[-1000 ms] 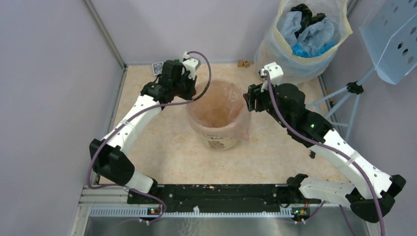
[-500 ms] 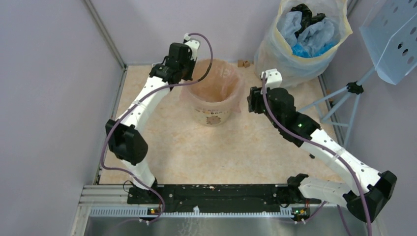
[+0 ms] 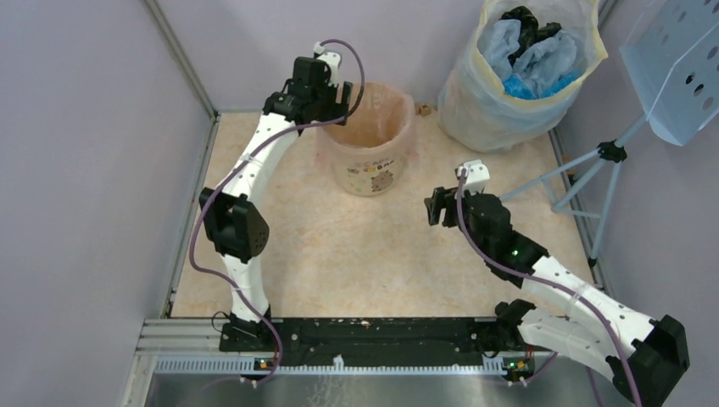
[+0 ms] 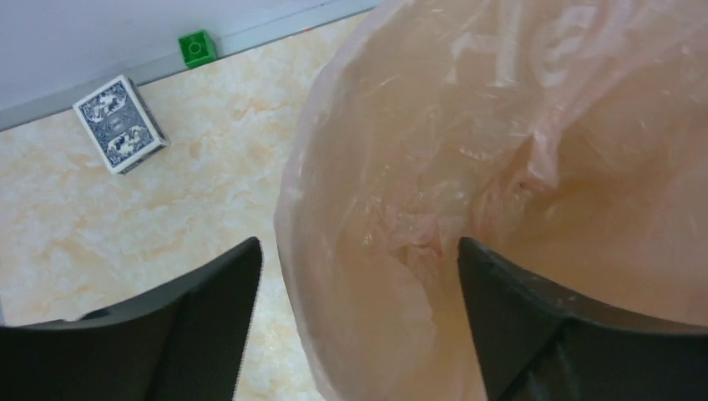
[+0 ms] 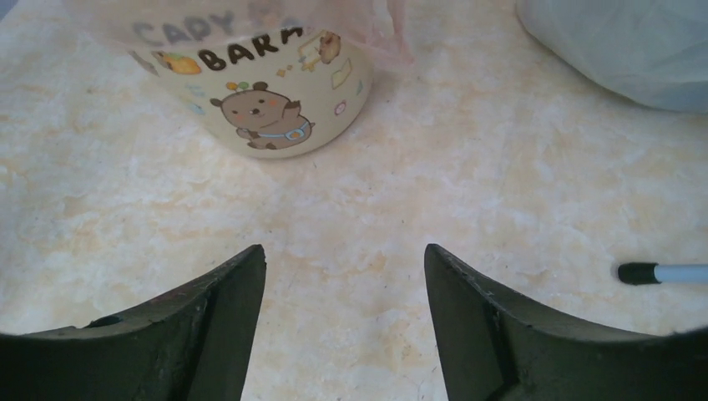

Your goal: Put the trash bags into the trash bin

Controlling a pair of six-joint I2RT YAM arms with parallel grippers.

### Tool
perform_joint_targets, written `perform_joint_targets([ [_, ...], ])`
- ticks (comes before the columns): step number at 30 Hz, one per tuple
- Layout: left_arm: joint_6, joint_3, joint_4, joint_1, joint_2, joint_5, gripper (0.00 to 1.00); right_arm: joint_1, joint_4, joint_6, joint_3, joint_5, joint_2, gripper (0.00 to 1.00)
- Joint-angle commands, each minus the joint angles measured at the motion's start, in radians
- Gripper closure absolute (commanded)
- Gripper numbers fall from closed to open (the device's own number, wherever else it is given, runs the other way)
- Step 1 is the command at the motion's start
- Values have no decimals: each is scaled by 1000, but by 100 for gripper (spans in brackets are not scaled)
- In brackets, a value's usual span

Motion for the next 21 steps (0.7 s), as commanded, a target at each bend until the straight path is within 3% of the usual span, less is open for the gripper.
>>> perform_joint_targets([
  [1,-66,-83,29,-2,-199,61,3,-10,218,-99,-119,-49,-79,30],
  [4,-97,-258,107,-2,-348,33,1,-10,250,-98,-177,-60,-114,12],
  [7,-152,-501,251,-3,-517,-12,1,-11,278,-78,-213,-44,-138,2],
  [15,-355,-1244,747,-3,-1014,-32,1,-13,205,-15,-171,163,-96,1],
  [17,-396,-1400,800,-3,-1085,-79,1,-23,195,-45,-188,260,-127,1],
  [21,-354,-1587,903,-3,-1157,-173,1,-126,275,-31,-287,264,-191,2],
])
